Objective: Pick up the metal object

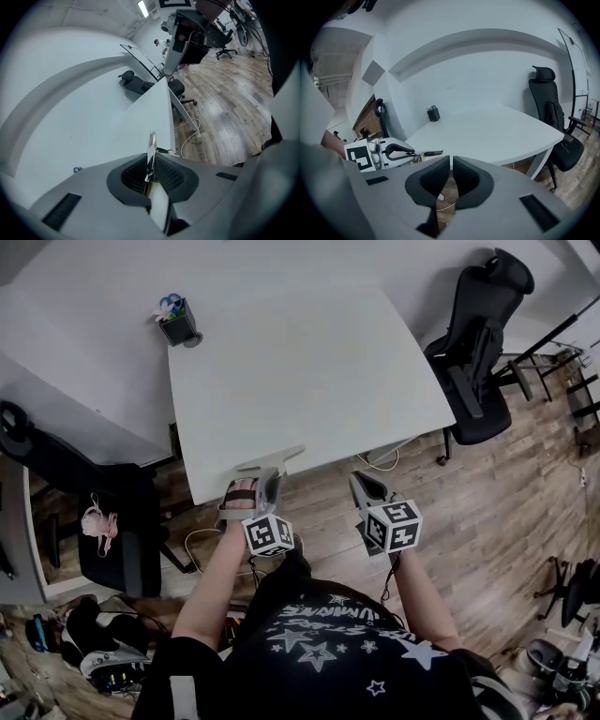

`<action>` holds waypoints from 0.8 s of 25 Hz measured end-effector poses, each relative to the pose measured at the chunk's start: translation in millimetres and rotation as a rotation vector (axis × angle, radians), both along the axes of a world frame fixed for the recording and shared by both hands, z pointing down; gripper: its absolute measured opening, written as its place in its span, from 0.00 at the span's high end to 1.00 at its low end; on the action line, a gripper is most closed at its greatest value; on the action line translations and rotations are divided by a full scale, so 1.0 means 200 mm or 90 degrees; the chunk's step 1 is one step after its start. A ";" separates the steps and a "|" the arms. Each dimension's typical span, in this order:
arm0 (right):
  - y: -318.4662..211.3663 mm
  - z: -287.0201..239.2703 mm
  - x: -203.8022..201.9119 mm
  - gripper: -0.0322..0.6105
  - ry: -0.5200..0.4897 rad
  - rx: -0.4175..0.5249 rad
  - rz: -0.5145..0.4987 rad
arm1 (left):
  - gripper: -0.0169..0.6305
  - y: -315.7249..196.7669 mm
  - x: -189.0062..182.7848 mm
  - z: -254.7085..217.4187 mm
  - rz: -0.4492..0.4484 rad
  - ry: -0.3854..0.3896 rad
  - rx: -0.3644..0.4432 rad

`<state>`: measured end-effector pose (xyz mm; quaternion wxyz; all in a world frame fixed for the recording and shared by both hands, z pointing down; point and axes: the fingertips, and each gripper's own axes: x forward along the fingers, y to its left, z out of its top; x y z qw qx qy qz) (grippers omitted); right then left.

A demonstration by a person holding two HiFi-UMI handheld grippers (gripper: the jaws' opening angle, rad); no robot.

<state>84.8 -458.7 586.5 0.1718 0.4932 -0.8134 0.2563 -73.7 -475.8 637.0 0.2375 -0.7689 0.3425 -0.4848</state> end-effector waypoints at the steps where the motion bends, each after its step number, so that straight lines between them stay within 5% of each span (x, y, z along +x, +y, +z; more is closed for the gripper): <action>1: 0.00 0.00 0.01 0.87 -0.001 -0.001 0.001 | 0.88 0.00 0.00 0.00 0.003 -0.006 0.000; 8: 0.04 -0.01 0.03 0.87 -0.002 0.000 0.000 | 0.92 -0.02 0.00 -0.06 0.001 -0.017 0.006; 20: 0.17 -0.09 0.07 0.87 -0.008 0.023 -0.010 | 0.93 0.05 -0.01 -0.25 -0.082 0.094 -0.004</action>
